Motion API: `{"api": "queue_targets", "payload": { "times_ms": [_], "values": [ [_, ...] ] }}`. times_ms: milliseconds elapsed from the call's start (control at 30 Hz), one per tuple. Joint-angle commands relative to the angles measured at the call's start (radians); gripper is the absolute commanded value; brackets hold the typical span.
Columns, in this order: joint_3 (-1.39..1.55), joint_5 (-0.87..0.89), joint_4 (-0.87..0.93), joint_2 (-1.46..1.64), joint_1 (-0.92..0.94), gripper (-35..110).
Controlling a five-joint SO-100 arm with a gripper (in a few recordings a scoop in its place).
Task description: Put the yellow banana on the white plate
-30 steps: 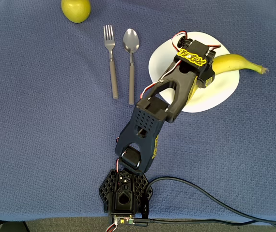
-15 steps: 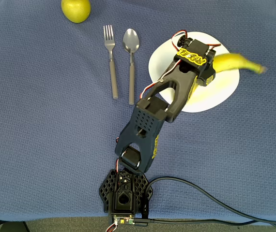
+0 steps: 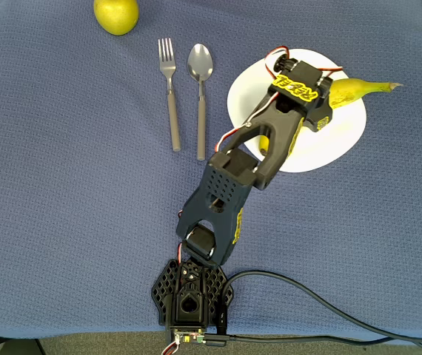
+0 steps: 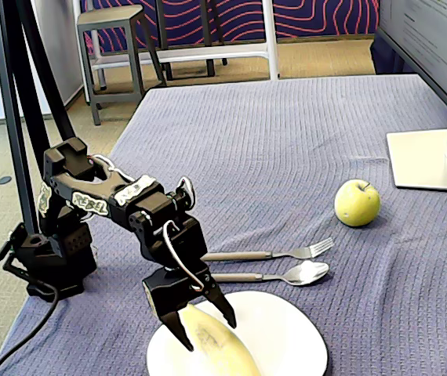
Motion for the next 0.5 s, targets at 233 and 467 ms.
{"api": "queue_targets", "payload": {
  "times_ms": [233,467],
  "values": [
    [0.009,0.127,0.064,0.233,-0.066,24],
    [0.146,0.314,0.086,0.431,-0.163,7]
  ]
}}
